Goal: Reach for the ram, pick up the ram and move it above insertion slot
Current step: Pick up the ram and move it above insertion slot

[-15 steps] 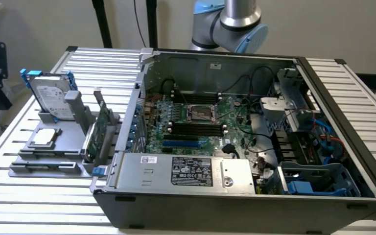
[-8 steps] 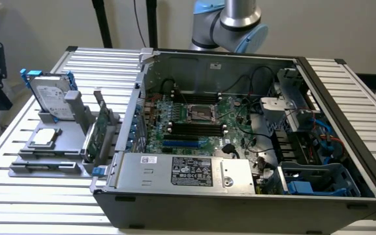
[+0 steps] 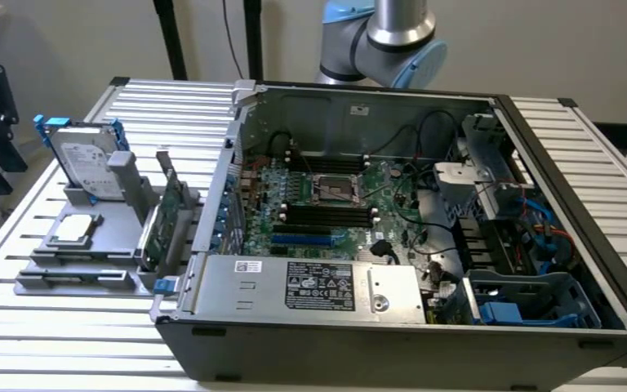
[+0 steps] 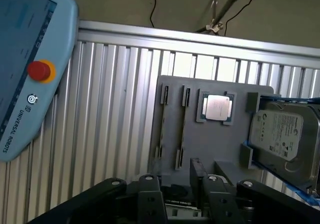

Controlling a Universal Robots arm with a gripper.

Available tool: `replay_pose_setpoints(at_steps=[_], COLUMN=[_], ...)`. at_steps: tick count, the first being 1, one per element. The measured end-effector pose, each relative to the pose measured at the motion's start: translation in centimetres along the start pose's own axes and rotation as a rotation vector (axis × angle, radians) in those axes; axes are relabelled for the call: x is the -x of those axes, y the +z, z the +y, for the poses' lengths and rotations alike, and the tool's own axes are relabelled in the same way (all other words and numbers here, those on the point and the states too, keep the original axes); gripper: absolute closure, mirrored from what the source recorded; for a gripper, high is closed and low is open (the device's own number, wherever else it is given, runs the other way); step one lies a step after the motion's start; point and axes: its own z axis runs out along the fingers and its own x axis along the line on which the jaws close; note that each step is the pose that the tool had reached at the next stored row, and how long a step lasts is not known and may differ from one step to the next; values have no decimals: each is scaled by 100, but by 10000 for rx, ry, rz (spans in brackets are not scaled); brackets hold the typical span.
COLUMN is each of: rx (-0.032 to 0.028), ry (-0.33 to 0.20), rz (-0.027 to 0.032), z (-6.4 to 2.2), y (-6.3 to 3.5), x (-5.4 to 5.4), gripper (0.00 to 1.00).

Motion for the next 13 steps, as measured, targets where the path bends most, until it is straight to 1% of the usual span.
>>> replay_pose_setpoints(at_steps=[1,13], rx=[-1,-3], ry=[-2,-2], rz=[-4,-17], z=[-1,1], y=[17,235], x=[-2,-55], gripper=[58,58])
